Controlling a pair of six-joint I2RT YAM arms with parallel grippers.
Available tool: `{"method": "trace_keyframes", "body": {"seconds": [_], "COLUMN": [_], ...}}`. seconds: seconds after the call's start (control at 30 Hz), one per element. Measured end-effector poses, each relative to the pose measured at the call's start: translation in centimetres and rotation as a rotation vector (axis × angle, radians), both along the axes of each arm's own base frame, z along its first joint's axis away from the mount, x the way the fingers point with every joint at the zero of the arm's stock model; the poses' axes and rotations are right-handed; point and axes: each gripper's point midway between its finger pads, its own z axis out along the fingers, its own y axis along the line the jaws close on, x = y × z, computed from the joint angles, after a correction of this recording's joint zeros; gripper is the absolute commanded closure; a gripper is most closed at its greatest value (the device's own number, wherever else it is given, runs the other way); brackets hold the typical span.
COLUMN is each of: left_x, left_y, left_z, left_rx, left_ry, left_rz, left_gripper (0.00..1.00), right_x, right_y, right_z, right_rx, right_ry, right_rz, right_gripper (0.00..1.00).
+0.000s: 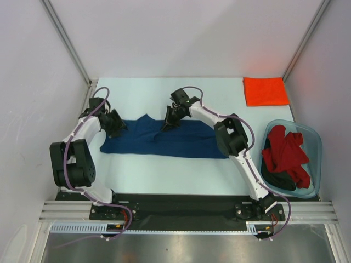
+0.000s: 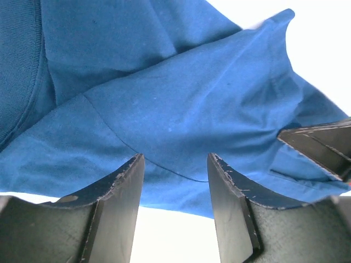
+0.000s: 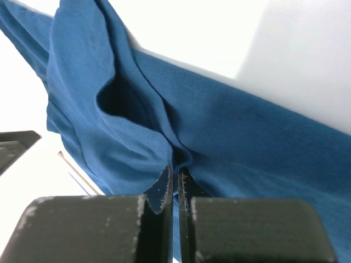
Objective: Fold and stack the t-shirts
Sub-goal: Fold the tshirt
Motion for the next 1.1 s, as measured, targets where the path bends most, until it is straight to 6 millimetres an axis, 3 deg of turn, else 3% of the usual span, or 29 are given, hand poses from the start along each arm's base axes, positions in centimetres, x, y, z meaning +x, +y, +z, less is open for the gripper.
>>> {"method": "trace_keyframes", "body": {"seconds": [0.23,0.47,0.67,0.87,1.1], "left_x": [0.4,0.5,0.3,-0.5,-2.1], "left_y": [-0.1,0.2,0.6,1.8,5.7], "left_z": [0.6,0.5,0.4,-0.2,0.7], "left_rx": [-0.015,-0.004,0.018,0.084,0.198], "left_ry": [-0.015,-0.012,-0.003,0.037,0.04], "left_rz": [0.03,0.045,0.058,0.087,0.155], "left_gripper": [0.45,0.45,0.44,0.32,0.3], "right_x": [-0.3,-1.5,-2.2,-2.0,-1.0], "right_y": [-1.0,-2.0,-2.5,-3.1,-3.8], "right_z": [0.1,1.9,1.6,1.3,0.5], "right_rx": [-0.036,-0.042,-0.057,-0.071,-0.083], "right_ry": [-0.032,-0.062,-0.064,-0.072,-0.081], "right_rz": [0.017,0.037,0.051,0.067,0.075], "right_gripper": [1.0,0.99,0.81,0.78,0.49]}}
